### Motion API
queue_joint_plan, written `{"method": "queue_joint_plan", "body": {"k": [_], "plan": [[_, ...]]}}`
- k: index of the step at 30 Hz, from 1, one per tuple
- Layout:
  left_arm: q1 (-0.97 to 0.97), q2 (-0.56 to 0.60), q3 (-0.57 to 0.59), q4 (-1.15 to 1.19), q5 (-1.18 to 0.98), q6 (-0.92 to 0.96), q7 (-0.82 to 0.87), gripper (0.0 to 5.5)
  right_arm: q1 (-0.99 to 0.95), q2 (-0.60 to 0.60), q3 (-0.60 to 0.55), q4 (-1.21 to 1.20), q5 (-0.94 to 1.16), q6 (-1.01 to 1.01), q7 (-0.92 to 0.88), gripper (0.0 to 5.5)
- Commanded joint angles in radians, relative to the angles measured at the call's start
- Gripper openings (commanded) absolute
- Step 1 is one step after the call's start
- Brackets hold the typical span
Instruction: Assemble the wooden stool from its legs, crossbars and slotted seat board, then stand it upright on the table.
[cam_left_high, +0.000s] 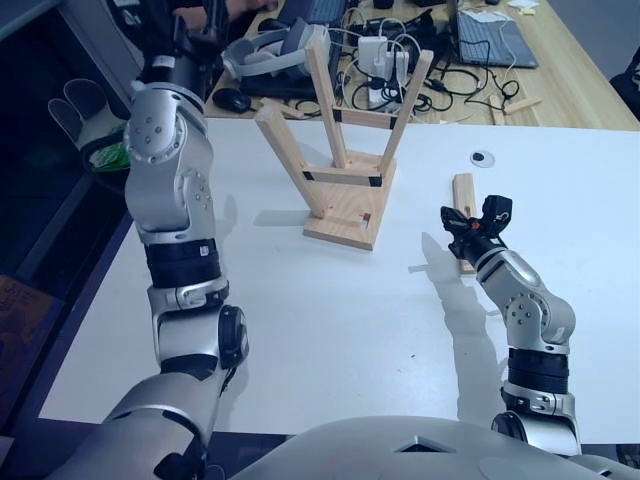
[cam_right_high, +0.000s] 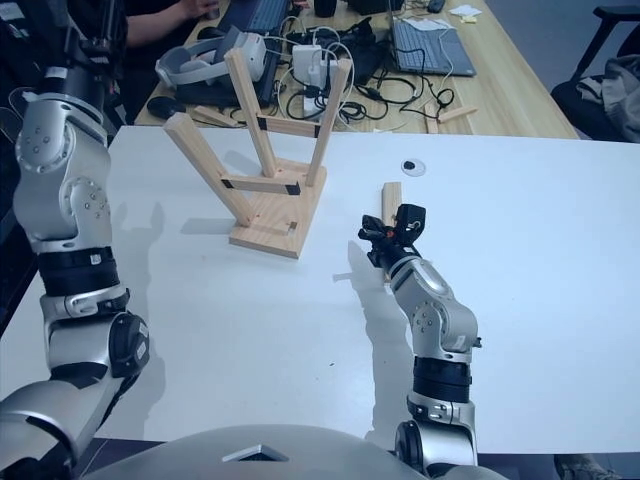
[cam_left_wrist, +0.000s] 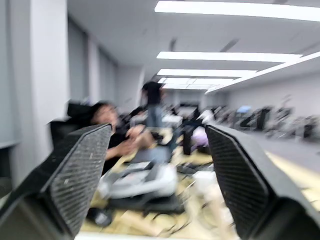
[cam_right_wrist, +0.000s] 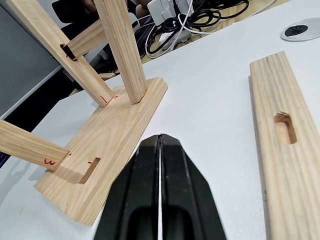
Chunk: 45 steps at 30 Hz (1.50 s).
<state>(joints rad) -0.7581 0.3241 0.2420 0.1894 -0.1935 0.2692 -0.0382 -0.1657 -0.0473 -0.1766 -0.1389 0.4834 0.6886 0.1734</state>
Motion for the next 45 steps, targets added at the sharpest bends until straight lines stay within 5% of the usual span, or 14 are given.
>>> {"method": "queue_joint_plan", "body": {"k": [1,9,19,30,36,45], "plan": [[-0.171,0.039,-0.109,0.782,0.19,-0.156,0.067,3.47,-0.051,-0.007,0.02,0.048,-0.007,-0.022,0.023,0.0],[-0.256,-0.036,-0.185,1.013,0.261,-0.302,-0.01,3.47,-0.064,-0.014,0.021,0.069,-0.007,-0.031,0.04,0.0],[-0.165,-0.049,-0.238,0.997,0.277,-0.536,-0.271,3.47,-0.062,-0.021,0.023,0.066,0.0,-0.028,0.044,0.0],[0.088,-0.126,-0.271,0.475,0.202,-0.385,-0.376,3.47,-0.053,-0.018,0.01,0.042,0.001,-0.016,0.016,0.0],[0.259,-0.15,-0.262,0.089,0.151,-0.164,-0.341,3.47,-0.074,-0.003,-0.03,0.035,-0.033,0.017,-0.126,0.0],[0.285,-0.209,0.016,-0.049,0.061,-0.136,0.037,3.47,-0.073,0.067,-0.055,-0.07,-0.178,0.059,-0.434,0.0]]}}
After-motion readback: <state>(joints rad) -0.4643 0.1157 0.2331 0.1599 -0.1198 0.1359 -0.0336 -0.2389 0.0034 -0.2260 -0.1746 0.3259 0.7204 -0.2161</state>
